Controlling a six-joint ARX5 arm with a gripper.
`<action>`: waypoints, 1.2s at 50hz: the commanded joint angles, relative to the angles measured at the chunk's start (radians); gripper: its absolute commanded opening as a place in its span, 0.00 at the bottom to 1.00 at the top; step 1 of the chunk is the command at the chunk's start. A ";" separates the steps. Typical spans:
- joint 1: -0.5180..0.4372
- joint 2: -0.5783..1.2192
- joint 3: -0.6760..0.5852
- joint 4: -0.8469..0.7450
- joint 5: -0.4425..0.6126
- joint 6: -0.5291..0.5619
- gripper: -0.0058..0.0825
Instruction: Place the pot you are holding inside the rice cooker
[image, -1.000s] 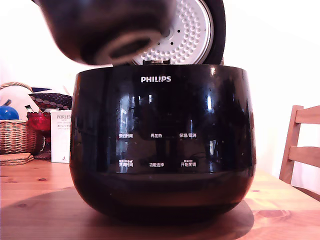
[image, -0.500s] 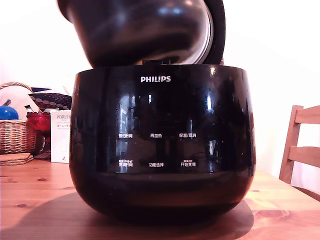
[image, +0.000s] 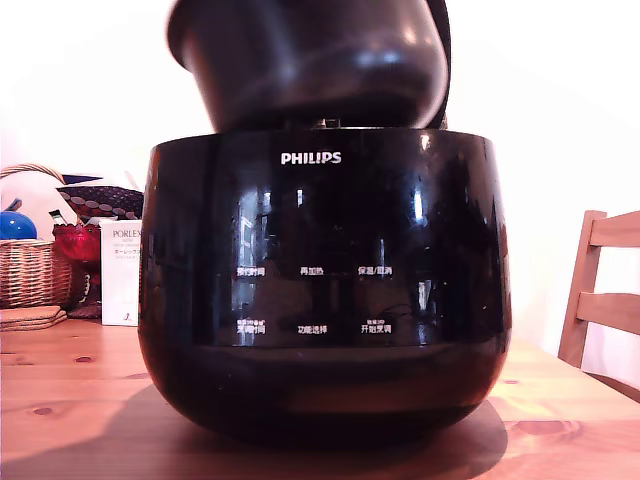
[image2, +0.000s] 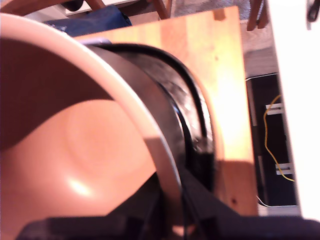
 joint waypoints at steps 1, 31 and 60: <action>-0.003 0.005 0.033 0.021 -0.006 0.026 0.04; 0.002 0.072 0.033 -0.048 -0.069 0.113 0.04; 0.002 0.170 0.033 -0.046 -0.089 0.261 0.04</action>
